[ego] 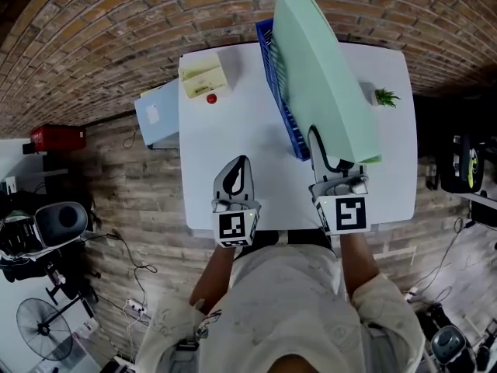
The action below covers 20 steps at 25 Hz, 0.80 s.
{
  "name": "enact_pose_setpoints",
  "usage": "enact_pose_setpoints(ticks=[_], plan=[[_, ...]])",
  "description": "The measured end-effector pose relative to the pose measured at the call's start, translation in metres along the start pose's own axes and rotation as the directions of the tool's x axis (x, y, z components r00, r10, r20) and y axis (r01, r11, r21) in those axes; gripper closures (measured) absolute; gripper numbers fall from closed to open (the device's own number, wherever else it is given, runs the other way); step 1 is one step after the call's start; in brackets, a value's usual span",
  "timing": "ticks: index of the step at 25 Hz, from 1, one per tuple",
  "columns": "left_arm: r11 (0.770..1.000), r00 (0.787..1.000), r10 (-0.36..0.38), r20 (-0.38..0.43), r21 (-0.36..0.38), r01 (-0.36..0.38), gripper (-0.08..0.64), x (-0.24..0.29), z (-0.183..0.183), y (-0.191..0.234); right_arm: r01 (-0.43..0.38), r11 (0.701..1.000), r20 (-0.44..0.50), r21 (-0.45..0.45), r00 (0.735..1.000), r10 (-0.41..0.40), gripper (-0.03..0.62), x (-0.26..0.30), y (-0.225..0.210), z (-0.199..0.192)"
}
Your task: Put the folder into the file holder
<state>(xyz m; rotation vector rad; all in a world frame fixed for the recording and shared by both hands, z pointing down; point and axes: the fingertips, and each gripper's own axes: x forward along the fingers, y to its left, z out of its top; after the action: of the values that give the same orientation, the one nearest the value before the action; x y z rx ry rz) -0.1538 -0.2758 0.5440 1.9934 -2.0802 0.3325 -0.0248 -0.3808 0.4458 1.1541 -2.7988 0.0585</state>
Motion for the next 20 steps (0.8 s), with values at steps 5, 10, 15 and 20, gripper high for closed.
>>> enact_pose_setpoints(ticks=[5, 10, 15, 20], plan=[[1.0, 1.0, -0.006, -0.027, -0.001, 0.006, 0.546, 0.002, -0.008, -0.002, 0.003, 1.0, -0.039, -0.005, 0.999, -0.003, 0.442, 0.006, 0.001, -0.021], [1.0, 1.0, -0.012, -0.022, 0.0, 0.012, 0.546, 0.004, -0.007, -0.004, 0.006, 1.0, -0.077, -0.012, 0.997, -0.007, 0.442, 0.009, 0.002, -0.041], [1.0, 0.999, -0.02, -0.027, -0.001, 0.02, 0.546, 0.006, -0.007, -0.006, 0.021, 0.999, -0.051, -0.04, 0.998, -0.023, 0.442, 0.016, 0.007, -0.046], [1.0, 0.999, -0.019, -0.03, 0.002, 0.019, 0.546, 0.007, -0.008, -0.004, 0.005, 0.991, -0.114, -0.134, 0.993, -0.021, 0.439, 0.019, 0.011, -0.055]])
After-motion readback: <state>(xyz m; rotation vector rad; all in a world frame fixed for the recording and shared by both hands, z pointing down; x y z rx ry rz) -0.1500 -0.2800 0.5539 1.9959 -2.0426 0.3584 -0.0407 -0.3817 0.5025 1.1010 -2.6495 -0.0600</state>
